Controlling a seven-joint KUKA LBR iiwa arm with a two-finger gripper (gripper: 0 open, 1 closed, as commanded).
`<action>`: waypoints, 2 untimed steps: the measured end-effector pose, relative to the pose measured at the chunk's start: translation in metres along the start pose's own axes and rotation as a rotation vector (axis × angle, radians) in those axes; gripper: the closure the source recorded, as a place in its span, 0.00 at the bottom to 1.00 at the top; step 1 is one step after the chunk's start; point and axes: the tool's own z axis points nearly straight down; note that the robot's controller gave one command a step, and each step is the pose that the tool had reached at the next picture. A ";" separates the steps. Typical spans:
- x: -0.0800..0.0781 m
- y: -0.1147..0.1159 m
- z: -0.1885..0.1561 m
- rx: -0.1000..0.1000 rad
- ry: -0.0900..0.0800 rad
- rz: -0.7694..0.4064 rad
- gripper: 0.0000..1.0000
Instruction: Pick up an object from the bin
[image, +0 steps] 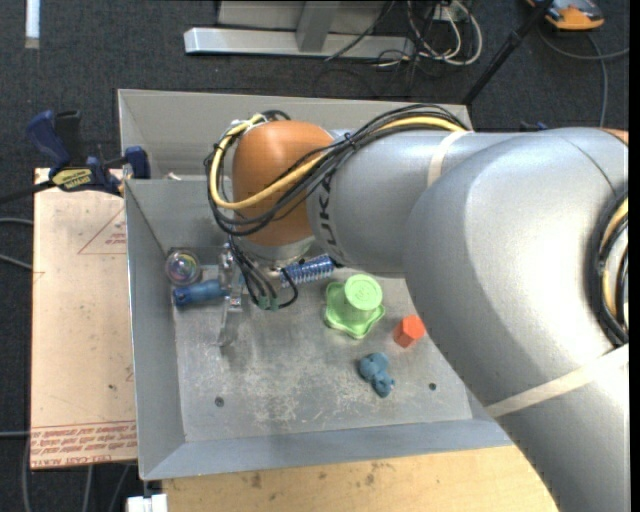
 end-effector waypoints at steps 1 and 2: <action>-0.006 -0.025 -0.018 0.001 -0.006 -0.234 0.00; -0.026 0.012 0.001 -0.003 -0.009 -0.194 0.00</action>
Offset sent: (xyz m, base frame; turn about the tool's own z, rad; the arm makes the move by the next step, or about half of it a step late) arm 0.0032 -0.0249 0.0168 -0.2369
